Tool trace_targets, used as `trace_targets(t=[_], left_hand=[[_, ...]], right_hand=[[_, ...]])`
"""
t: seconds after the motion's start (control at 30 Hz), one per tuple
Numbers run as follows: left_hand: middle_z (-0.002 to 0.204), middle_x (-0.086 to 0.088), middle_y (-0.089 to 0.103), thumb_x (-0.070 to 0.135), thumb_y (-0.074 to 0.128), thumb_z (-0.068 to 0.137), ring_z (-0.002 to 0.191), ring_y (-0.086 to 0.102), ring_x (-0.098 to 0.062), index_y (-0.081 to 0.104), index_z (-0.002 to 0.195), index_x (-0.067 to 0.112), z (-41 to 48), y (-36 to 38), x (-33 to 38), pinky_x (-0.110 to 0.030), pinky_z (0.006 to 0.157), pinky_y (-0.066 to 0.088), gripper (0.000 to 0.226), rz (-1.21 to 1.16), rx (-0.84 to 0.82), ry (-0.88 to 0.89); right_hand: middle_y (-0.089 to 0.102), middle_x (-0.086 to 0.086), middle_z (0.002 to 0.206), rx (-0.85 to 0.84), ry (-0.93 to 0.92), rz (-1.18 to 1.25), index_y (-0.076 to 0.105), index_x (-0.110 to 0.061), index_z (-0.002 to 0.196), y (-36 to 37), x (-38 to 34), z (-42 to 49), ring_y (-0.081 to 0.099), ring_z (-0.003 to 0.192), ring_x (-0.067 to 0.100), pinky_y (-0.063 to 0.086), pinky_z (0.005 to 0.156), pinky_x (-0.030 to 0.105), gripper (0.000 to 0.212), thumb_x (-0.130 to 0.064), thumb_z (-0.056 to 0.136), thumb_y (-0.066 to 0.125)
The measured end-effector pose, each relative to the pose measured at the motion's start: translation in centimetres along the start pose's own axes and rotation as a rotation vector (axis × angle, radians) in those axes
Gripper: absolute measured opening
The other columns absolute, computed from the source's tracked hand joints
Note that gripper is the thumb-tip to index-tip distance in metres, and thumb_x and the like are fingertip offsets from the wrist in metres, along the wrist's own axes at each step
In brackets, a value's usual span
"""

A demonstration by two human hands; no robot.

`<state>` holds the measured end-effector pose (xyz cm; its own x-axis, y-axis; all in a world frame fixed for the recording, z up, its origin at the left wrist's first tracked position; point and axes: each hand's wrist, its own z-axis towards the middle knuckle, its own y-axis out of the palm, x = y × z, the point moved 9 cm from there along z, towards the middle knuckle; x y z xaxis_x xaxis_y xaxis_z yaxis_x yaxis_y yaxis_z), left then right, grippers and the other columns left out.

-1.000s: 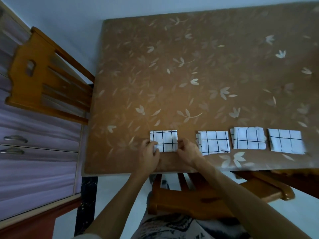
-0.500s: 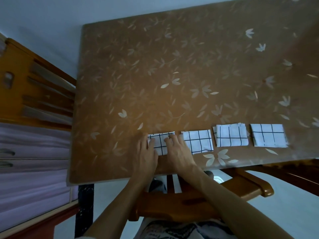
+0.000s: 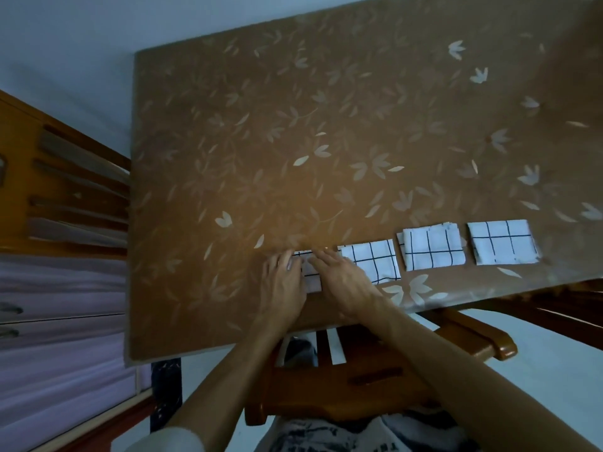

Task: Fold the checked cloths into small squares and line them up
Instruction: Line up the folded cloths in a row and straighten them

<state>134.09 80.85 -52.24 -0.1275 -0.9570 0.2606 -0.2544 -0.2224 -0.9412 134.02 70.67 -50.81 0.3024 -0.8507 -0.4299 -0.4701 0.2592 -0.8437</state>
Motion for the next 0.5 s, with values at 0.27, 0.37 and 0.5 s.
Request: trace_targets(t=[0.27, 0.37, 0.5], left_hand=[[0.143, -0.008, 0.047, 0.035, 0.063, 0.087, 0.131, 0.041, -0.027, 0.054, 0.135, 0.016, 2.0, 0.8, 12.3, -0.044, 0.104, 0.043, 0.052, -0.064, -0.009, 0.248], [0.161, -0.011, 0.023, 0.041, 0.066, 0.087, 0.148, 0.019, -0.031, 0.038, 0.148, 0.021, 2.2, 3.9, 15.3, -0.051, 0.120, 0.021, 0.071, 0.073, -0.158, 0.265], [0.163, -0.007, 0.016, 0.035, 0.072, 0.084, 0.151, 0.012, -0.028, 0.029, 0.152, 0.026, 3.7, 4.8, 15.1, -0.051, 0.122, 0.013, 0.080, 0.152, -0.182, 0.130]], right_hand=[[0.038, 0.009, 0.152, 0.103, 0.060, -0.061, 0.043, -0.010, 0.143, -7.1, 13.8, -5.2, 0.041, 0.131, 0.034, 0.033, 0.108, 0.042, 0.062, -0.016, 0.085, 0.065], [0.022, 0.006, 0.160, -0.012, 0.063, -0.171, 0.030, -0.018, 0.150, -7.3, 18.6, -7.1, 0.022, 0.145, 0.027, 0.023, 0.115, 0.040, 0.076, -0.032, 0.087, 0.069], [0.009, 0.005, 0.164, -0.136, 0.016, -0.189, 0.024, -0.020, 0.152, -5.7, 21.0, -7.0, 0.009, 0.150, 0.024, 0.017, 0.118, 0.043, 0.083, -0.034, 0.085, 0.071]])
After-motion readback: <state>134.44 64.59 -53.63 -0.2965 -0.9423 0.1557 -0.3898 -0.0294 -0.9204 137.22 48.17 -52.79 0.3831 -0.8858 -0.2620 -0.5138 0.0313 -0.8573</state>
